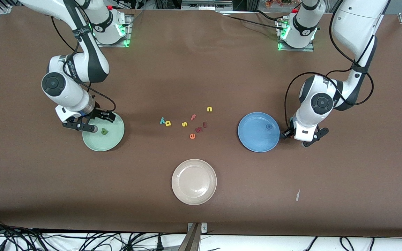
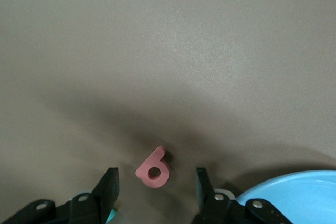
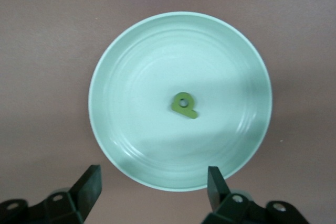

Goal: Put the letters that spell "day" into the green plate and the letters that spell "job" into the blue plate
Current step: 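Place the green b on the green plate with the right gripper, then reach the pink b with the left gripper while the right gripper reaches yellow d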

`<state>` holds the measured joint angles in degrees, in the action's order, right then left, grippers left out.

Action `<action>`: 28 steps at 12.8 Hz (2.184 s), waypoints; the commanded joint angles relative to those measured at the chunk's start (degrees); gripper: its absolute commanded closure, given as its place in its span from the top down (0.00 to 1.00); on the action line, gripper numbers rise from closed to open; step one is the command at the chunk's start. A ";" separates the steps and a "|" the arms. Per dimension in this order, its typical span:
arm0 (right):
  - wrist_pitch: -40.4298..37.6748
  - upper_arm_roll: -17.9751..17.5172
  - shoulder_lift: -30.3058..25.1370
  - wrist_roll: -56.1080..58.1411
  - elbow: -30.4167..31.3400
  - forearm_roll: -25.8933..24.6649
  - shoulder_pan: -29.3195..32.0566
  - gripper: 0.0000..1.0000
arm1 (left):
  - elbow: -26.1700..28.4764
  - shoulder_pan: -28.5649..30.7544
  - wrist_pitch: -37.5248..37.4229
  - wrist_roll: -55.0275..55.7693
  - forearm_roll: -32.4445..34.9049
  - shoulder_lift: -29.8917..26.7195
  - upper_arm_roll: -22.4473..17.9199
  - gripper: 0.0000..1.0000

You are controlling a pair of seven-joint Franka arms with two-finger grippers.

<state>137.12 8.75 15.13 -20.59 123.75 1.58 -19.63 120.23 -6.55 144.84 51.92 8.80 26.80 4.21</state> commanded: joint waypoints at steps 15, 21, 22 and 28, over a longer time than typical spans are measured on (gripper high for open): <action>5.17 -0.05 18.88 -53.66 -17.57 2.37 -22.47 0.90 | 1.50 1.18 3.16 0.89 3.95 1.15 0.10 0.33; 5.26 0.74 24.06 -67.82 -22.58 2.89 -26.42 0.89 | 0.98 1.36 2.81 0.99 3.95 0.10 0.10 0.16; 5.26 1.00 24.33 -68.18 -22.67 2.99 -26.77 0.89 | -0.24 1.36 2.46 0.90 3.60 -0.08 0.10 0.16; 5.17 1.00 24.33 -67.13 -22.06 2.20 -26.43 0.89 | -6.23 1.27 -7.21 1.25 -0.34 -1.14 2.63 0.17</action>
<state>142.54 9.41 38.68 -87.87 102.61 3.56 -45.81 115.02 -5.16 139.99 52.18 10.70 26.44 4.70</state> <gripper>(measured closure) 0.115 0.687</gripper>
